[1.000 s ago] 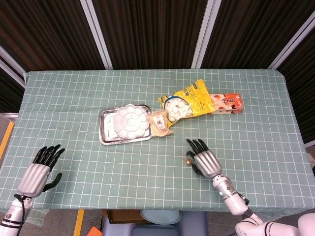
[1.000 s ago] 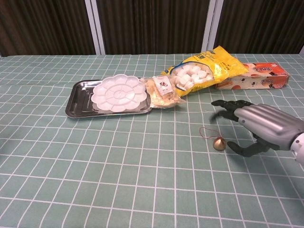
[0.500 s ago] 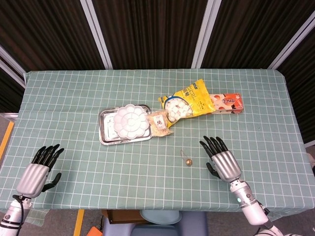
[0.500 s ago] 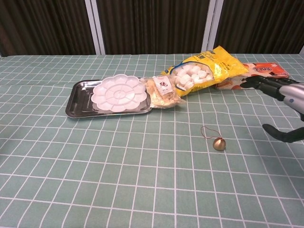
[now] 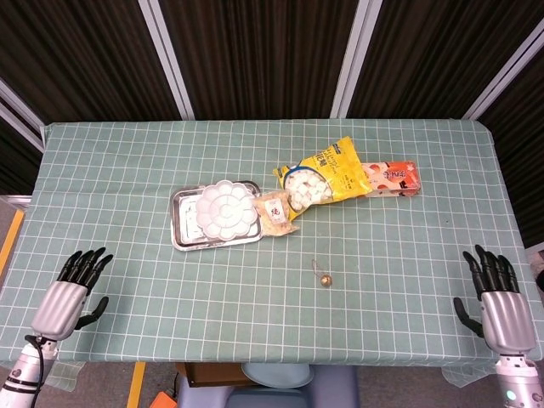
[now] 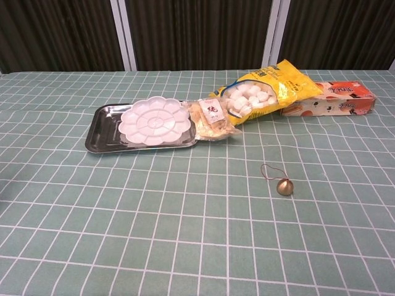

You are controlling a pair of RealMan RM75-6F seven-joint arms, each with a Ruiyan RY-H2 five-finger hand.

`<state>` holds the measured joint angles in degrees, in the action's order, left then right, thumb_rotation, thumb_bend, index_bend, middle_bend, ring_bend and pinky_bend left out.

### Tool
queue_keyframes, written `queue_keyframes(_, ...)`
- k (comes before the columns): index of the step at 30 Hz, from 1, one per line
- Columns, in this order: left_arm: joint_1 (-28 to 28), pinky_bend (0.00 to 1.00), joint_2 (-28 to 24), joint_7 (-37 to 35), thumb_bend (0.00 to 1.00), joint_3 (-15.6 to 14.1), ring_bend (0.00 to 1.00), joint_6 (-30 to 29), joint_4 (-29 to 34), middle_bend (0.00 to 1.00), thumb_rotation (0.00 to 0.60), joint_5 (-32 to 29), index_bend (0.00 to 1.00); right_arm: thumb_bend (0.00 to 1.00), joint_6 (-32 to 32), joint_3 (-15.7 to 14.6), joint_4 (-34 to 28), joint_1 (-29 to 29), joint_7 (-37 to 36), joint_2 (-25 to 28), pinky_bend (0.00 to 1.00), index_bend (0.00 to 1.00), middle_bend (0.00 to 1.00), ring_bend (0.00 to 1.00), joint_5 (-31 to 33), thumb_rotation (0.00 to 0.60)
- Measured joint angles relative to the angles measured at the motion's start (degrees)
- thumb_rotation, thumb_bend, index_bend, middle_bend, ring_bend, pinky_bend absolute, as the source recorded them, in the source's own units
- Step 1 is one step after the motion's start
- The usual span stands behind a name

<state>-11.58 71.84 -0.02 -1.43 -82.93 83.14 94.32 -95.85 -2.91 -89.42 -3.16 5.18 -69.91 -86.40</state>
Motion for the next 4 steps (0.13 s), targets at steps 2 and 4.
queue_keyframes(2, 0.15, 0.05, 0.01, 0.37, 0.42, -0.02, 0.0, -0.34, 0.09, 0.0, 0.6, 0.08, 0.0, 0.46, -0.08, 0.27, -0.45, 0.56, 0.38, 0.68, 0.0, 0.0, 0.0, 0.0, -0.2, 0.6)
queue_keyframes(4, 0.21, 0.05, -0.07, 0.41, 0.42, 0.01, 0.0, -0.38, 0.12, 0.0, 0.6, -0.06, 0.0, 0.46, 0.09, 0.59, -0.81, 0.81, 0.76, 0.83, 0.0, 0.0, 0.0, 0.0, -0.32, 0.6)
